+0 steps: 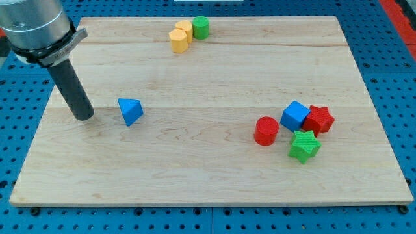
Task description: Move the blue triangle diagonally top left to the red circle
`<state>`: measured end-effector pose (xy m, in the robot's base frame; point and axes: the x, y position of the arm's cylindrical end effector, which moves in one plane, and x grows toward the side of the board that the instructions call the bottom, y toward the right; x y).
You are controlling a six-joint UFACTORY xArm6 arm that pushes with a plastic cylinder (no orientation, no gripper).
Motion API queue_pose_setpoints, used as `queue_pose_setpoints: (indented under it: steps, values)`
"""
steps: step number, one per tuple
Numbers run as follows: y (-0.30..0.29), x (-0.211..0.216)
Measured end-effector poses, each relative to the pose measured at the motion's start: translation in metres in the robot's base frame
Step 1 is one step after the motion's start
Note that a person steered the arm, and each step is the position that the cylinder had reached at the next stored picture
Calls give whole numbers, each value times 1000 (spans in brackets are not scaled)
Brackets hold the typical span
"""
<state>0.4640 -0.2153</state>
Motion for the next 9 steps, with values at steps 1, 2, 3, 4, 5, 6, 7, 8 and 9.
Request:
queue_pose_setpoints:
  steps: [1, 2, 3, 4, 5, 6, 7, 8, 9]
  values:
    - [1, 0]
    - [59, -3]
    - [123, -11]
    - [176, -21]
    - [181, -32]
    - [178, -28]
    - [222, -27]
    - [219, -49]
    - [207, -69]
